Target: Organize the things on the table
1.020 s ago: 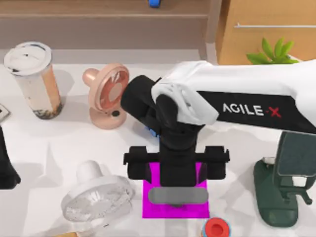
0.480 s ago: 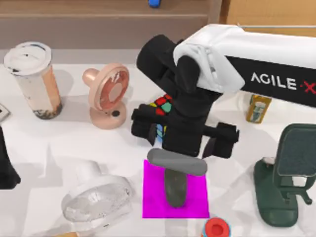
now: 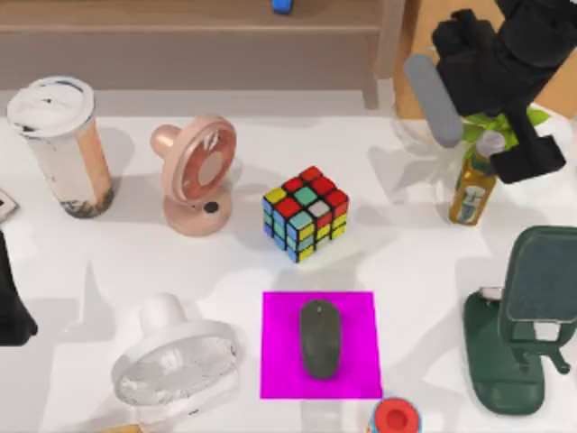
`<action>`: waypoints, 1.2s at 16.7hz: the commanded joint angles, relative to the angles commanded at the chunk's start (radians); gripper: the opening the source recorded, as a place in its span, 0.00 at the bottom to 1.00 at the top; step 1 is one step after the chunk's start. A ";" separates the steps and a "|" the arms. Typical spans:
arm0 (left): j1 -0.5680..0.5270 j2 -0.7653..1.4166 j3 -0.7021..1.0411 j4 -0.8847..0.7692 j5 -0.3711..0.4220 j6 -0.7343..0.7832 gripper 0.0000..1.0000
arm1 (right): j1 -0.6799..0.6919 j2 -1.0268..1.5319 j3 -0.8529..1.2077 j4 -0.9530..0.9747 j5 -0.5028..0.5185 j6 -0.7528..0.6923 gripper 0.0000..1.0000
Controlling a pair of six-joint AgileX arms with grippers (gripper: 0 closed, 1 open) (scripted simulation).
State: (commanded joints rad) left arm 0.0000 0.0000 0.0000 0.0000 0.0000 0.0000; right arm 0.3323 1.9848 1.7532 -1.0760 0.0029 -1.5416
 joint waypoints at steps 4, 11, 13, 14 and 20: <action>0.000 0.000 0.000 0.000 0.000 0.000 1.00 | -0.271 0.028 0.038 -0.041 0.000 0.351 1.00; 0.000 0.000 0.000 0.000 0.000 0.000 1.00 | -0.683 0.144 0.051 -0.094 -0.001 0.876 1.00; 0.000 0.000 0.000 0.000 0.000 0.000 1.00 | -0.760 0.174 0.049 -0.102 -0.001 0.974 1.00; 0.000 0.000 0.000 0.000 0.000 0.000 1.00 | -0.789 0.186 0.048 -0.104 0.000 1.010 1.00; 0.000 0.000 0.000 0.000 0.000 0.000 1.00 | -0.829 0.203 0.046 -0.107 0.000 1.059 1.00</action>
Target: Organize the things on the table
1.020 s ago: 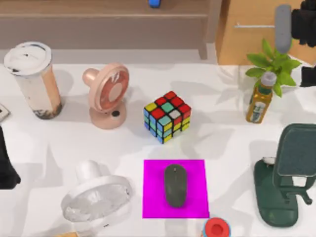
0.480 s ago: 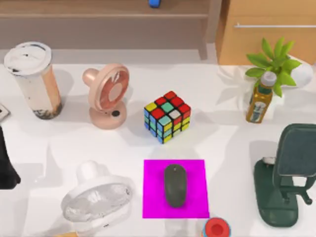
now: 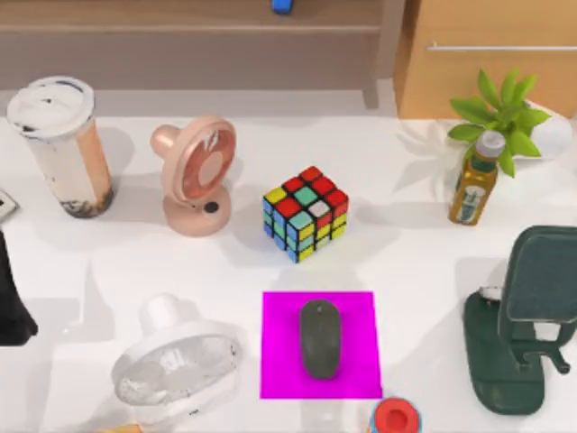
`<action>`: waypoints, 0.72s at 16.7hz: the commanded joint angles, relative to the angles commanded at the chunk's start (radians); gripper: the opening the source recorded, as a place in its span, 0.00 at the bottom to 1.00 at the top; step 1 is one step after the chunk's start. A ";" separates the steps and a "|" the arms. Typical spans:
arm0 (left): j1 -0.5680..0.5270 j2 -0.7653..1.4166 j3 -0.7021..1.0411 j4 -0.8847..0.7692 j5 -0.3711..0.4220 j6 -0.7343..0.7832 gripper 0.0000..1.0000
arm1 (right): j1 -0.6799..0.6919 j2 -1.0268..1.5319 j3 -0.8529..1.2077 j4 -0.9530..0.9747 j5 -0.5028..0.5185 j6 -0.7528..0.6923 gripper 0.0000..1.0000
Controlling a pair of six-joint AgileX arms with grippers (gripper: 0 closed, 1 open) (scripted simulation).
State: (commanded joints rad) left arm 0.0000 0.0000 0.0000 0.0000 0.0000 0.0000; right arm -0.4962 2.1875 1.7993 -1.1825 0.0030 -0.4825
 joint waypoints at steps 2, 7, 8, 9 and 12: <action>0.000 0.000 0.000 0.000 0.000 0.000 1.00 | 0.003 -0.002 -0.002 0.004 0.000 -0.001 1.00; 0.000 0.000 0.000 0.000 0.000 0.000 1.00 | 0.001 0.039 -0.088 0.127 0.000 0.002 1.00; 0.000 0.000 0.000 0.000 0.000 0.000 1.00 | 0.001 0.049 -0.110 0.160 0.000 0.002 1.00; 0.000 0.000 0.000 0.000 0.000 0.000 1.00 | 0.001 0.060 -0.130 0.190 0.001 0.002 1.00; 0.000 0.000 0.000 0.000 0.000 0.000 1.00 | 0.001 0.076 -0.162 0.237 0.001 0.002 1.00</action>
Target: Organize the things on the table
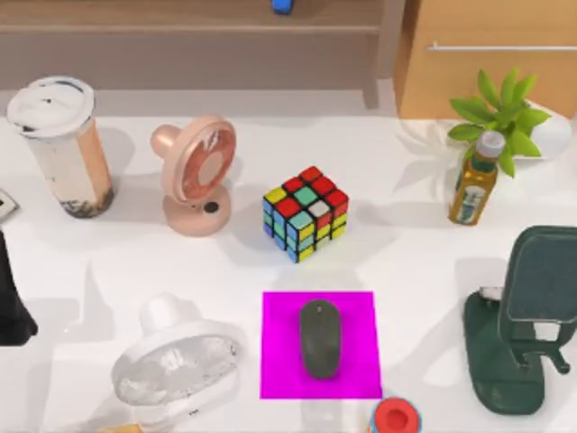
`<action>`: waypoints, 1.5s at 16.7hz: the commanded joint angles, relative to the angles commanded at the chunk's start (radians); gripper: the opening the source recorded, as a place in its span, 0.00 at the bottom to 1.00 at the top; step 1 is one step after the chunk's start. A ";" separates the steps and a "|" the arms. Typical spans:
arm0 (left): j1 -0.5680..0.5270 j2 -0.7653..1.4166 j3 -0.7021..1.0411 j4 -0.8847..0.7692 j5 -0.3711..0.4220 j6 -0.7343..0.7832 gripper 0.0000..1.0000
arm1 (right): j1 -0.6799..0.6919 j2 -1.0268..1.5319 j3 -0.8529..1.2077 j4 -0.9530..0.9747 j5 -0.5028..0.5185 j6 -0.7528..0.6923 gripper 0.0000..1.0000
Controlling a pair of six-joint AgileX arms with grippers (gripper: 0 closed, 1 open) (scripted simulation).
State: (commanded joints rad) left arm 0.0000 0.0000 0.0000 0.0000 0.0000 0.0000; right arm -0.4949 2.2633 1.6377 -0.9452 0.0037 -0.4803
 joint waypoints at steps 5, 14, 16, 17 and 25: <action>0.000 0.000 0.000 0.000 0.000 0.000 1.00 | 0.000 0.000 0.000 0.000 0.000 0.000 0.85; 0.000 0.000 0.000 0.000 0.000 0.000 1.00 | 0.000 0.000 0.000 0.000 0.000 0.000 0.17; 0.000 0.000 0.000 0.000 0.000 0.000 1.00 | 0.000 0.000 0.000 0.000 0.000 0.000 0.02; 0.000 0.000 0.000 0.000 0.000 0.000 1.00 | 0.000 0.000 0.000 0.000 0.000 0.000 0.00; 0.000 0.000 0.000 0.000 0.000 0.000 1.00 | 0.001 -0.013 0.001 -0.006 -0.004 0.003 0.00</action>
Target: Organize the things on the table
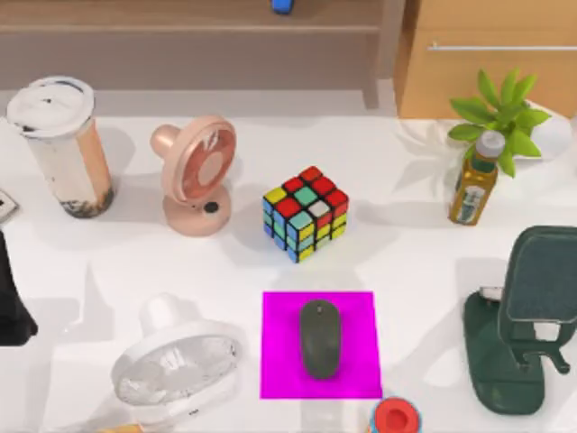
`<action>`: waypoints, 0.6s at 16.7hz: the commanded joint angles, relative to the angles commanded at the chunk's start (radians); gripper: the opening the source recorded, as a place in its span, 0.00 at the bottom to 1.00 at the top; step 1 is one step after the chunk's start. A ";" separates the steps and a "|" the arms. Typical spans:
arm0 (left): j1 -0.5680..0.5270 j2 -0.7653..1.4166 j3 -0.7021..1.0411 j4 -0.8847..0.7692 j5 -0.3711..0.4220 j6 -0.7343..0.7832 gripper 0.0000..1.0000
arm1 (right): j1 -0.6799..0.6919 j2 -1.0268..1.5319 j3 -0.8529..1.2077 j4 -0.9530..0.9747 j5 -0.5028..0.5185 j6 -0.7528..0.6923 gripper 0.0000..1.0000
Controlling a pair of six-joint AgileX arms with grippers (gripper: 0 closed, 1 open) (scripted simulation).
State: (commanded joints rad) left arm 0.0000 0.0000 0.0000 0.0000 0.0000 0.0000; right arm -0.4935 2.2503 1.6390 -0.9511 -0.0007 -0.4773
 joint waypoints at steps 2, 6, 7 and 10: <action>0.000 0.000 0.000 0.000 0.000 0.000 1.00 | 0.000 -0.005 0.009 -0.016 0.000 0.000 0.00; 0.000 0.000 0.000 0.000 0.000 0.000 1.00 | 0.000 -0.034 0.055 -0.090 -0.001 -0.001 0.00; 0.000 0.000 0.000 0.000 0.000 0.000 1.00 | 0.000 -0.038 0.061 -0.099 0.000 -0.001 0.00; 0.000 0.000 0.000 0.000 0.000 0.000 1.00 | 0.000 -0.034 0.059 -0.097 -0.001 0.001 0.00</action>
State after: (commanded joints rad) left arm 0.0000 0.0000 0.0000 0.0000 0.0000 0.0000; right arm -0.4936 2.2164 1.6978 -1.0481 -0.0014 -0.4766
